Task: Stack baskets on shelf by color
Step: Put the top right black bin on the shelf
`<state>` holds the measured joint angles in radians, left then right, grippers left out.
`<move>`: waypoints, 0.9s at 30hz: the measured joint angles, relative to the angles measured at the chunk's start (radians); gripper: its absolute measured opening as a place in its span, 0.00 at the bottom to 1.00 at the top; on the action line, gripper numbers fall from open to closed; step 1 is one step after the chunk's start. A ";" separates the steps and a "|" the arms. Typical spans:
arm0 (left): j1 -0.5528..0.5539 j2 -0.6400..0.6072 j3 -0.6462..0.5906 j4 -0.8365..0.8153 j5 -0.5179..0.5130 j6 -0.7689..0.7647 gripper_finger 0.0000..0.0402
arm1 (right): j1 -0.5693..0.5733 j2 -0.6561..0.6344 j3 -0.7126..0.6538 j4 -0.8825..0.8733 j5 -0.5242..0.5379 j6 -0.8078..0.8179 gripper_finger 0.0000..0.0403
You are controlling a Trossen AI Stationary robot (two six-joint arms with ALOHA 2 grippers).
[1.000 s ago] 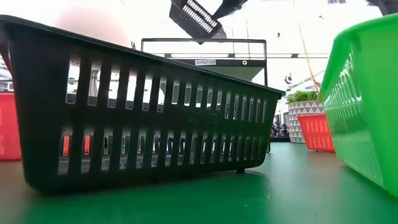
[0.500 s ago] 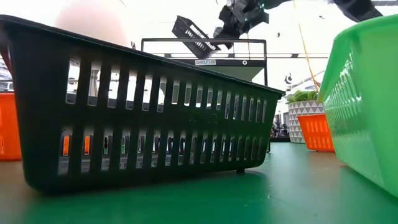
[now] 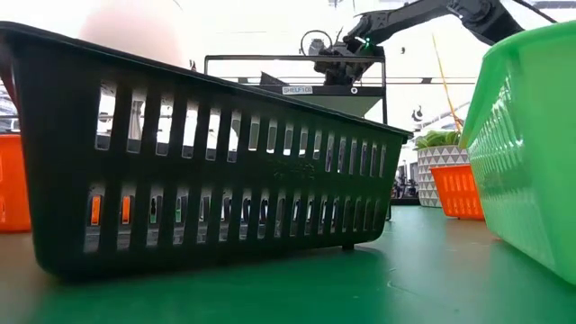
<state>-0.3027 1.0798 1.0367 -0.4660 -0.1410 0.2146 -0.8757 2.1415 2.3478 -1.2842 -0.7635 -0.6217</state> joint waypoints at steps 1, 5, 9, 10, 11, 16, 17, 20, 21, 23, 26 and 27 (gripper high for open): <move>0.000 0.000 0.000 0.000 0.000 0.000 0.09 | 0.000 0.001 0.000 -0.004 0.000 0.001 0.01; 0.000 0.000 0.000 0.000 0.000 0.013 0.09 | 0.000 0.001 0.000 -0.008 0.001 0.025 0.01; 0.000 0.000 0.000 0.007 0.000 0.016 0.09 | 0.000 0.001 0.000 -0.023 0.037 0.038 0.01; 0.000 0.000 0.000 0.011 0.000 0.016 0.09 | 0.002 0.001 -0.002 -0.030 0.061 0.036 0.01; 0.000 0.000 0.000 0.014 0.000 0.016 0.09 | 0.005 0.000 -0.008 -0.029 0.079 0.036 0.01; 0.000 0.000 0.000 0.029 0.000 0.018 0.09 | 0.007 0.001 -0.052 -0.025 0.082 0.049 0.02; 0.000 0.000 0.000 0.030 0.000 0.018 0.09 | 0.007 0.001 -0.060 -0.021 0.083 0.049 0.03; 0.000 0.000 0.000 0.030 0.000 0.018 0.09 | 0.007 0.001 -0.082 -0.006 0.086 0.041 0.09; 0.000 0.000 0.000 0.030 0.000 0.018 0.09 | 0.007 0.001 -0.085 0.004 0.087 0.041 0.11; 0.000 0.000 0.000 0.030 0.000 0.018 0.09 | 0.007 0.001 -0.089 0.020 0.087 0.040 0.16; 0.000 0.000 0.000 0.030 0.000 0.018 0.09 | 0.009 0.001 -0.097 0.054 0.114 0.038 0.23; 0.000 0.000 0.000 0.030 0.000 0.018 0.09 | 0.011 0.001 -0.097 0.061 0.127 0.038 0.25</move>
<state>-0.3027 1.0798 1.0367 -0.4362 -0.1413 0.2321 -0.8646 2.1422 2.2504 -1.2233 -0.6364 -0.5836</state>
